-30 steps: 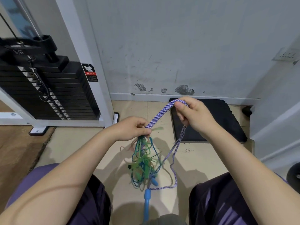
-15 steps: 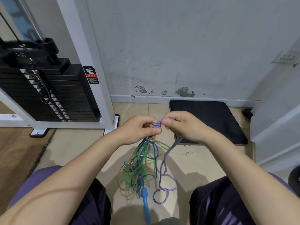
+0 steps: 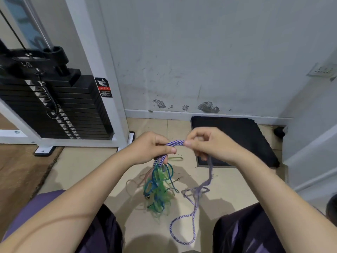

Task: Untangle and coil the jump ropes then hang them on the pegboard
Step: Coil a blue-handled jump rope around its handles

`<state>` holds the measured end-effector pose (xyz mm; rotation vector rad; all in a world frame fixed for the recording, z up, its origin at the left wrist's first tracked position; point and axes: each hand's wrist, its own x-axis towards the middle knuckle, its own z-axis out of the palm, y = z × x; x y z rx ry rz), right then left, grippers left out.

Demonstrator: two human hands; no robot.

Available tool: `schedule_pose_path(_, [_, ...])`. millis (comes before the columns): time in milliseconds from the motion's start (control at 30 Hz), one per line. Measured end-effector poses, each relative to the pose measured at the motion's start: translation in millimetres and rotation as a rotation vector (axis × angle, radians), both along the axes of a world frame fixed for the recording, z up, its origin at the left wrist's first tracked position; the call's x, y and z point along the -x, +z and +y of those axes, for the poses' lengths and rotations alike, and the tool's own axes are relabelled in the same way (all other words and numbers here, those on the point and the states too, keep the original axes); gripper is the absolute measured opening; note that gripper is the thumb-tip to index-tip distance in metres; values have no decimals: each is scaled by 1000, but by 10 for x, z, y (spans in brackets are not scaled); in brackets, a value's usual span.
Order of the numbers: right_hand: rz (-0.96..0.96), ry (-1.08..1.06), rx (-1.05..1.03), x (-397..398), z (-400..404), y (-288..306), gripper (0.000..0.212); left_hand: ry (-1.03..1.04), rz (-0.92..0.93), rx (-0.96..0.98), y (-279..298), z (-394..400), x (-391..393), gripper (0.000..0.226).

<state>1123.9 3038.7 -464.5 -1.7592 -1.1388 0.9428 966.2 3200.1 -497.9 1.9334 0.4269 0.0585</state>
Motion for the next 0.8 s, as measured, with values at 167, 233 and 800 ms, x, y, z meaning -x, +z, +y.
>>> schedule_pose_path(167, [-138, 138, 125, 157, 72, -43, 33, -114, -8, -53, 86, -160, 1, 11])
schedule_pose_path(233, [-150, 102, 67, 158, 80, -18, 37, -125, 10, -42, 108, -167, -17, 7])
schedule_pose_path(800, [-151, 18, -14, 168, 73, -34, 32, 9, -77, -4, 181, -83, 20, 11])
